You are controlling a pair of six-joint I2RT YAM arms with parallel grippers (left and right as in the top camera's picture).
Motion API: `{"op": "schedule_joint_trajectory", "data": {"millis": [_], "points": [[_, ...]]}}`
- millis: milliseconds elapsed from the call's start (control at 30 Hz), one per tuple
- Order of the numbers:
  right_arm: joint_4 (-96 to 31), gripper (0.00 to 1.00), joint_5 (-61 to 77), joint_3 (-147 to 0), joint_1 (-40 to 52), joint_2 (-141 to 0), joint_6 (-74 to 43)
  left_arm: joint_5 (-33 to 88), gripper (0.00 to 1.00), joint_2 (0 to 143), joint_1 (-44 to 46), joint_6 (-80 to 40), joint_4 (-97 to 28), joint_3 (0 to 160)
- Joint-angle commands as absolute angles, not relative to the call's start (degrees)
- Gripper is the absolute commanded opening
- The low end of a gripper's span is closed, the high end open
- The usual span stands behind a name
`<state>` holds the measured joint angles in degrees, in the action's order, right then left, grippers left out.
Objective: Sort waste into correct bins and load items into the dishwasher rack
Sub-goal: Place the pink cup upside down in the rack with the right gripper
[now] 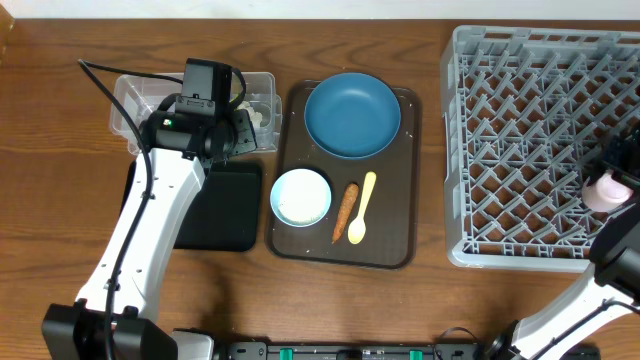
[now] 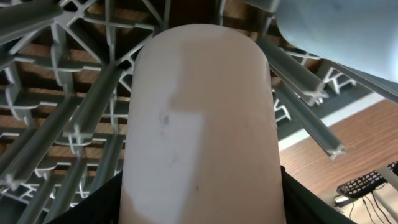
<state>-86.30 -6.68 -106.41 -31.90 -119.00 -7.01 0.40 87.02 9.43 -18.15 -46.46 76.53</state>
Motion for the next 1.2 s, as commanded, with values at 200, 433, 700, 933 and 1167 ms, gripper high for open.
{"op": "schedule_joint_trajectory", "data": {"millis": [200, 433, 700, 933, 1167], "points": [[-87.1, 0.75, -7.5, -106.7, -32.7, -120.0, -7.6, -0.7, 0.39, 87.1, 9.2, -17.7, -46.7, 77.1], [-88.3, 0.84, -6.9, -106.7, -32.7, -119.8, -7.7, -0.7, 0.39, 87.1, 9.2, -17.7, -46.7, 77.1], [-88.5, 0.84, -5.5, -108.9, -32.7, -117.5, -7.7, -0.7, 0.39, 87.1, 9.2, -17.7, -46.7, 77.1], [-86.1, 0.84, 3.5, -114.0, -31.1, -111.4, -3.6, -0.7, 0.42, 87.1, 9.2, -17.7, -46.7, 77.1], [-78.0, 0.84, 25.8, -114.0, -24.1, -106.0, 8.0, -0.7, 0.48, 87.1, 9.2, -17.7, -46.7, 77.1]]}}
